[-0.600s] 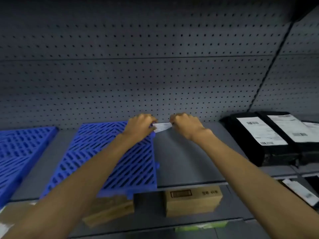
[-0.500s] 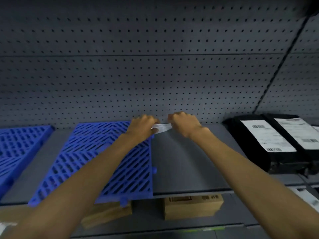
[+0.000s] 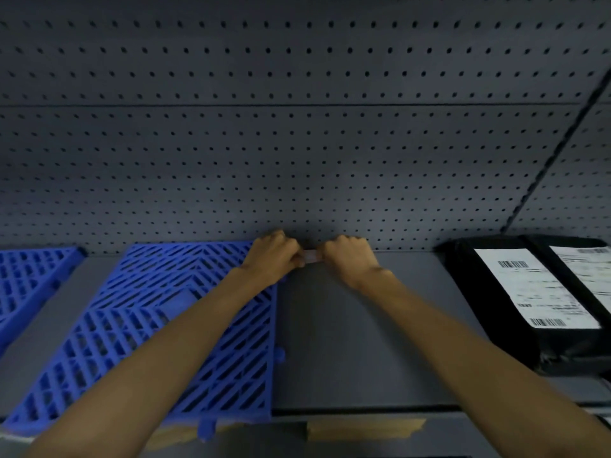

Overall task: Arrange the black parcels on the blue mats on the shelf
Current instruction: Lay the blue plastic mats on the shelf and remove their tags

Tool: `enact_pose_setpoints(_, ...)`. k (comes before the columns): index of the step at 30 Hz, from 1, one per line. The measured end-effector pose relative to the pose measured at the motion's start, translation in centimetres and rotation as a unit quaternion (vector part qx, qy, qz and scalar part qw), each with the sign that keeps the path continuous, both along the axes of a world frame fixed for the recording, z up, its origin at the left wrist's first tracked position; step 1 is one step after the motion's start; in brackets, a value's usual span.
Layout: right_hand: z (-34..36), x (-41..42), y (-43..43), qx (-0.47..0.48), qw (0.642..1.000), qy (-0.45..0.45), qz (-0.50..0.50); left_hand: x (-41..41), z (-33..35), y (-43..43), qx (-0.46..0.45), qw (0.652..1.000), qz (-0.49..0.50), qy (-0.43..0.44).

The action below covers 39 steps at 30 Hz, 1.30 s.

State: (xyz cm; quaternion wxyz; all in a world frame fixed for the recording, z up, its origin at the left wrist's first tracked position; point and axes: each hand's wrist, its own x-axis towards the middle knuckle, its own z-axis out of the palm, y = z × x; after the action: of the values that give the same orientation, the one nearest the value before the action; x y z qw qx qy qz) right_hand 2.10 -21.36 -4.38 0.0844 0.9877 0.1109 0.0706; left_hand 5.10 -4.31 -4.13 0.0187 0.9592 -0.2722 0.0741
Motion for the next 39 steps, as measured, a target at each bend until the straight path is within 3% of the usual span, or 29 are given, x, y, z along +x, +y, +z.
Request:
enact_pose_setpoints(9,0.2,0.0,-1.0,0.065,0.998,-0.006,-0.025,-0.1,0.1,-0.2,-0.014,1.0,0.001,0.008)
enact_pose_setpoints(23,3.9,-0.3,0.3,0.059,0.994,-0.096,0.0,-0.2,2.3,2.0,-0.035,0.992,0.045,-0.112)
enact_pose_setpoints(39,6.7,-0.7,24.2,0.053,0.973,-0.126,0.184,-6.4,5.3,26.5,-0.016,0.972,0.195,-0.132)
